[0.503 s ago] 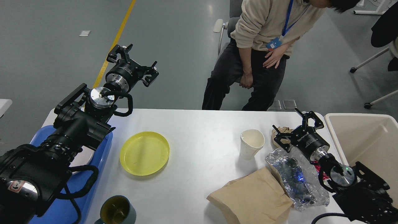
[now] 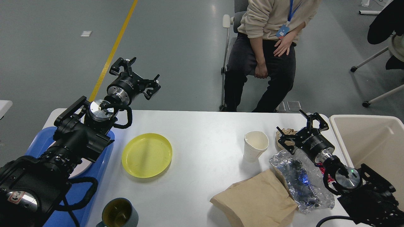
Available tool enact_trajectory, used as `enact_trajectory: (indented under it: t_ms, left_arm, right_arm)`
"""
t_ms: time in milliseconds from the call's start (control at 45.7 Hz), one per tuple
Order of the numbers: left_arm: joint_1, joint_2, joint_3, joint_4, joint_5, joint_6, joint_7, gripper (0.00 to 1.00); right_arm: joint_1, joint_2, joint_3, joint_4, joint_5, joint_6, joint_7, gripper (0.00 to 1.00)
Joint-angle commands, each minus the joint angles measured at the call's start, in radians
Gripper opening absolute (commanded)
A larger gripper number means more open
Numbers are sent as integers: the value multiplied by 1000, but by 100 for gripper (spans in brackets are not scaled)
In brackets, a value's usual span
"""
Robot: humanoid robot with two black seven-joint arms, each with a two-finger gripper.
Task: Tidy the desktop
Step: 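Swing the left gripper over the blue tray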
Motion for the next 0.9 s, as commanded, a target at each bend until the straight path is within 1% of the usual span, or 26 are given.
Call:
enact_trajectory:
  t_ms: [0,175,241,350,416,613,766,876]
  left_arm:
    - [-7,9,17,2,-7,5,-3,97]
    - [-22,54,20,11,-6,39,-2,97]
    - [-22,72,25,11,2,41,15,97]
    - [-24,123,102,11,2,42,17,97]
    - [-31,160,190,11,2,42,17,97]
    - [-116,243,542,9,3,39,18,97]
    - [-179,253,795,9,3,38,18,97]
    - [-221,252,1011,6,3,30,18,97]
  right_arm:
    - [0,0,0,0,0,0,0,100]
    - [0,0,0,0,0,0,0,100]
    - [0,0,0,0,0,0,0,100]
    - [0,0,0,0,0,0,0,100]
    - [0,0,0,0,0,0,0,100]
    - [0,0,0,0,0,0,0,100]
    - [0,0,0,0,0,0,0,100]
    - [0,0,0,0,0,0,0,100]
